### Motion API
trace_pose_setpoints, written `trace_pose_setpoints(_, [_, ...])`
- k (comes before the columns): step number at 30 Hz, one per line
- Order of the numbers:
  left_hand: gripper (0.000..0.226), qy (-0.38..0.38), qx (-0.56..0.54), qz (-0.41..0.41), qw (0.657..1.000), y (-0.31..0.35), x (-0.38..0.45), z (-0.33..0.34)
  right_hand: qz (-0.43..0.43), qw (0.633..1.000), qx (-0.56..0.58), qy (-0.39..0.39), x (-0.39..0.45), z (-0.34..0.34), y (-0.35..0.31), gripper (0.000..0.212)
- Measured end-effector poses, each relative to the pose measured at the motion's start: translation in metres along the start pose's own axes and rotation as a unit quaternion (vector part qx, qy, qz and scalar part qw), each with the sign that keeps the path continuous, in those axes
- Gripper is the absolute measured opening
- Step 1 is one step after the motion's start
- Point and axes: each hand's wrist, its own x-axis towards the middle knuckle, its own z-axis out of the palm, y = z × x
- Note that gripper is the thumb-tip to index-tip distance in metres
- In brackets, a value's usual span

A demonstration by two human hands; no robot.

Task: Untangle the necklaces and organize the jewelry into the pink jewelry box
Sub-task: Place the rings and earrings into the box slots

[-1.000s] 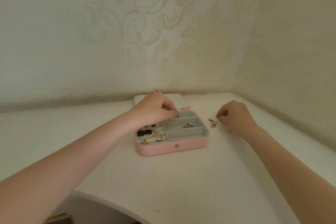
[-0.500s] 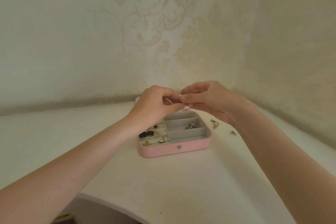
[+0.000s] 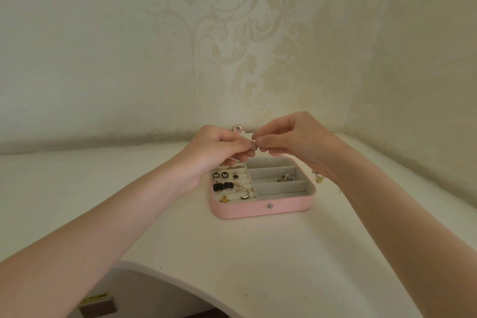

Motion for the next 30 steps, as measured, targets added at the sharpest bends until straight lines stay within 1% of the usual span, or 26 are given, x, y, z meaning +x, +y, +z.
trace_pose_setpoints(5, [0.014, -0.007, 0.065, 0.030, 0.997, -0.003, -0.003, -0.008, -0.008, 0.999, -0.037, -0.022, 0.003, 0.008, 0.000, 0.010])
trace_pose_setpoints(10, [0.013, 0.011, 0.090, 0.050, 0.995, -0.007, -0.006, -0.014, -0.030, 0.998, -0.045, -0.036, 0.007, 0.017, -0.001, 0.009])
trace_pose_setpoints(15, [0.011, 0.024, 0.145, 0.070, 0.987, -0.015, -0.005, -0.018, -0.054, 0.990, -0.124, -0.050, 0.014, 0.025, 0.000, 0.017])
trace_pose_setpoints(20, [0.018, 0.059, 0.172, 0.078, 0.980, -0.018, 0.001, -0.038, -0.007, 0.995, -0.103, -0.010, 0.022, 0.026, 0.006, 0.019])
trace_pose_setpoints(22, [0.019, 0.061, 0.195, 0.060, 0.977, -0.023, 0.003, -0.048, 0.019, 0.993, -0.111, -0.017, 0.024, 0.027, 0.008, 0.015])
trace_pose_setpoints(25, [0.015, 0.043, 0.198, 0.041, 0.978, -0.033, 0.004, -0.053, 0.041, 0.992, -0.114, -0.036, 0.029, 0.033, 0.009, 0.012])
trace_pose_setpoints(28, [0.013, 0.025, 0.221, 0.058, 0.973, -0.040, 0.004, -0.052, 0.039, 0.987, -0.144, -0.061, 0.034, 0.041, 0.009, 0.016])
trace_pose_setpoints(30, [0.011, 0.021, 0.233, 0.067, 0.970, -0.044, 0.007, -0.051, 0.036, 0.982, -0.169, -0.077, 0.037, 0.044, 0.009, 0.014])
